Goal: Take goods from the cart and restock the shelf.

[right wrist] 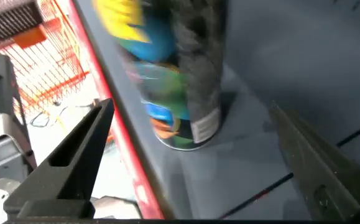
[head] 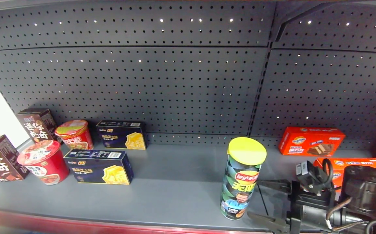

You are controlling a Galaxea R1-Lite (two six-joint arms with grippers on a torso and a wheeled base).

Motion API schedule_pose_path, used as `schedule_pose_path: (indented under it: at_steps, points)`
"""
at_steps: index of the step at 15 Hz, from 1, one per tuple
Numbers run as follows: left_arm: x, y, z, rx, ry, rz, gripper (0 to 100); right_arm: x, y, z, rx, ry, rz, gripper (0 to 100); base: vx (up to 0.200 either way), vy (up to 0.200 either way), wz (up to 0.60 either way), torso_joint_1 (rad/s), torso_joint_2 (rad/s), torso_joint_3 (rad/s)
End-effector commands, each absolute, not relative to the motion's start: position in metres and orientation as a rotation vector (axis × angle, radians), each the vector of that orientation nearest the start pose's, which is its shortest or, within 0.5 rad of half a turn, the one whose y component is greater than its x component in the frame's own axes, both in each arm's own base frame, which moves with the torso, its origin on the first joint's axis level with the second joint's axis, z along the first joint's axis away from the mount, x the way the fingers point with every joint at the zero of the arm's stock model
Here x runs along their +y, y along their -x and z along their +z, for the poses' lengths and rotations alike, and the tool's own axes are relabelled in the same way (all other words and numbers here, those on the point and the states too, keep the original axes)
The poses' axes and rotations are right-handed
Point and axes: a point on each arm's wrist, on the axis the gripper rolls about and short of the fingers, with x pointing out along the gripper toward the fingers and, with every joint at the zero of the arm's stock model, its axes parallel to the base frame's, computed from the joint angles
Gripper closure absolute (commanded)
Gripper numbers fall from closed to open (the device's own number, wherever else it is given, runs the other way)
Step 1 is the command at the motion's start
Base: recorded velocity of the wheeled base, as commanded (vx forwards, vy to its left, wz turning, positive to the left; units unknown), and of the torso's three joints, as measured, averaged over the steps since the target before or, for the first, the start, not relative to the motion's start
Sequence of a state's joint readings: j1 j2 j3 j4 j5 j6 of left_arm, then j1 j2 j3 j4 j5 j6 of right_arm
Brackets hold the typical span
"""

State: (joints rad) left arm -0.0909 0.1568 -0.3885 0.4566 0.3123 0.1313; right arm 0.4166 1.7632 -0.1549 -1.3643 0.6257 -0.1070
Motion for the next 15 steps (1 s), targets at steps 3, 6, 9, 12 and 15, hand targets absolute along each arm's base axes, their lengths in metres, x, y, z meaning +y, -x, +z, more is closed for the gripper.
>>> schedule_pose_path:
  at_steps: [3,6,9,12,15]
  points:
    - [0.011,0.046,0.139,0.221,-0.176,0.207,100,0.070,-0.134,0.141,0.047,0.086,1.001,0,0.000,0.000,0.00,0.000,0.00,0.000]
    - [0.012,0.049,0.144,0.187,-0.179,0.202,100,0.042,-0.080,0.169,0.033,0.095,0.845,0,0.000,0.000,0.00,0.000,0.00,0.000]
    - [0.010,0.050,0.152,0.159,-0.175,0.114,100,0.018,-0.033,0.188,0.116,0.113,0.603,0,0.000,0.000,0.00,0.000,0.00,0.000]
    - [0.005,0.038,0.176,0.159,-0.163,-0.112,100,-0.005,0.012,0.183,0.067,0.053,0.264,0,0.000,0.000,0.00,0.000,0.00,0.000]
    - [-0.003,-0.003,0.204,0.122,-0.144,-0.258,100,-0.006,0.041,0.146,0.025,0.014,0.115,0,0.000,0.000,0.00,0.000,0.00,0.000]
